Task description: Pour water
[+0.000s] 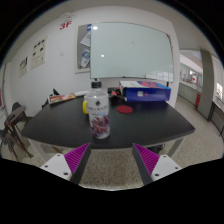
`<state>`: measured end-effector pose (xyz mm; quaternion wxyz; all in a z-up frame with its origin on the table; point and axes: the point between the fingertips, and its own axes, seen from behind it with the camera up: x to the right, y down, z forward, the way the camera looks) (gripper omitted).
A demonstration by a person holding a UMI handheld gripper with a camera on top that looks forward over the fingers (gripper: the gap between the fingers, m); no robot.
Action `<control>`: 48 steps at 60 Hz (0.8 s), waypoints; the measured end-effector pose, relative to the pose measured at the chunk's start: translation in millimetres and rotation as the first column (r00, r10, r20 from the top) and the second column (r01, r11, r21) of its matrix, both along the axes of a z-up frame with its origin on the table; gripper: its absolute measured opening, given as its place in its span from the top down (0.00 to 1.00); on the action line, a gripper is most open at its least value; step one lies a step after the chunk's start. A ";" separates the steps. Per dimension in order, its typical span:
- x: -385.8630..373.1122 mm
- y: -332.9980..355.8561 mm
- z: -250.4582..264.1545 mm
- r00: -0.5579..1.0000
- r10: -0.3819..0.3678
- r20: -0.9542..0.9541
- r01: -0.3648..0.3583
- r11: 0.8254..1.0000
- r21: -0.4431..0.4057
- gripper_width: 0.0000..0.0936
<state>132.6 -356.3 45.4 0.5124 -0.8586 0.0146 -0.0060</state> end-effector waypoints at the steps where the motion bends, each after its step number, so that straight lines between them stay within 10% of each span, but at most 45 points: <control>1: -5.7 9.6 -0.3 1.000 0.001 -0.002 -0.001 1.000 0.009 0.09; 21: -33.7 150.1 14.7 0.998 -0.026 0.058 0.016 0.988 0.155 0.13; 28: -37.1 169.0 12.3 0.995 -0.027 0.092 0.009 0.982 0.191 0.38; 48: -36.4 176.8 20.9 0.995 -0.035 0.091 0.015 0.977 0.212 0.57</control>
